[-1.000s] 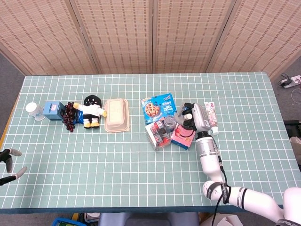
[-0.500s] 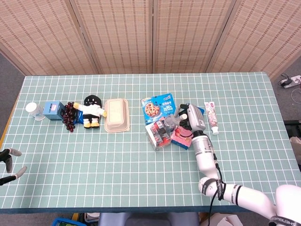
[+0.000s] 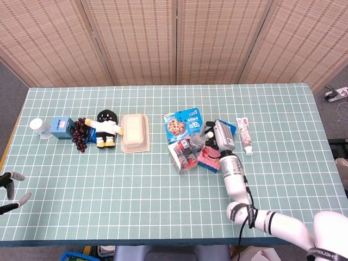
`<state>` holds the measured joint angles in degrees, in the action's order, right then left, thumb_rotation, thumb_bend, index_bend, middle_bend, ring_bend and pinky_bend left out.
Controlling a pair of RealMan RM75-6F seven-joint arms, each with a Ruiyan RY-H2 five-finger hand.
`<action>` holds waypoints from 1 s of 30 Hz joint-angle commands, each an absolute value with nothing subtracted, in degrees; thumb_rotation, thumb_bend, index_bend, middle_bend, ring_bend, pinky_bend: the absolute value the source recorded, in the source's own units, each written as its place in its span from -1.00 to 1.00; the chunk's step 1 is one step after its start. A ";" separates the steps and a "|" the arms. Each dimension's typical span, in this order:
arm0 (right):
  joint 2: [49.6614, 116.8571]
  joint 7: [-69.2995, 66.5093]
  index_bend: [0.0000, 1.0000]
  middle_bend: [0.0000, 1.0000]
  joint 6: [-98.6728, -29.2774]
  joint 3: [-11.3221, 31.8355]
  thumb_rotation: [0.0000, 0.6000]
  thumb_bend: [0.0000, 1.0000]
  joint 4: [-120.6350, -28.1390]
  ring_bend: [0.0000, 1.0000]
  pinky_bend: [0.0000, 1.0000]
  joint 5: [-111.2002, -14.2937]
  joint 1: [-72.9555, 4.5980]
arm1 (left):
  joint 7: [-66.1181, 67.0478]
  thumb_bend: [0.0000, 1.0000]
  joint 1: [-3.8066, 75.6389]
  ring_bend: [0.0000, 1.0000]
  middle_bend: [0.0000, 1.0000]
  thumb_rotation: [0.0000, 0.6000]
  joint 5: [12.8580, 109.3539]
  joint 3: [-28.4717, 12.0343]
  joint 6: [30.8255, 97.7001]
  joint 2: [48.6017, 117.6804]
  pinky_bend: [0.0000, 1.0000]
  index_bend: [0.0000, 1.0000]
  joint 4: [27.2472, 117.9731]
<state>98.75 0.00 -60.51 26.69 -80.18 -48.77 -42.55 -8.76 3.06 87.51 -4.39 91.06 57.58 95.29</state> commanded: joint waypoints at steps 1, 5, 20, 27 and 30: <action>99.11 0.04 0.56 1.00 -60.03 26.68 1.00 0.22 -79.52 1.00 1.00 -48.55 -42.85 | -8.86 -0.73 3.01 0.13 0.53 1.00 87.51 -4.42 91.15 57.54 0.50 0.14 95.32; 99.51 -0.39 0.08 1.00 -59.56 26.74 1.00 0.14 -78.82 1.00 1.00 -48.60 -43.09 | -8.96 -0.73 3.01 0.13 0.53 1.00 87.40 -4.44 91.08 57.50 0.50 0.14 95.30; 98.48 -1.22 -0.72 1.00 -58.65 26.13 1.00 -0.88 -79.09 1.00 1.00 -50.13 -42.69 | -8.78 -0.73 3.13 0.13 0.53 1.00 87.40 -4.41 90.76 57.52 0.50 0.14 95.23; 96.25 -1.07 -0.85 1.00 -60.28 24.66 1.00 -1.00 -81.84 1.00 1.00 -53.45 -41.25 | -8.67 -0.72 3.16 0.13 0.53 1.00 87.32 -4.42 90.68 57.56 0.50 0.14 95.17; 94.08 0.13 -0.86 1.00 -61.84 23.61 1.00 -1.00 -84.52 1.00 1.00 -55.20 -39.99 | -8.53 -0.73 3.23 0.13 0.53 1.00 87.30 -4.41 90.53 57.59 0.50 0.14 95.11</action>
<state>95.29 -0.61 -60.90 24.32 -83.17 -54.19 -40.79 -8.52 3.22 87.30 -4.41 90.53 57.58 95.12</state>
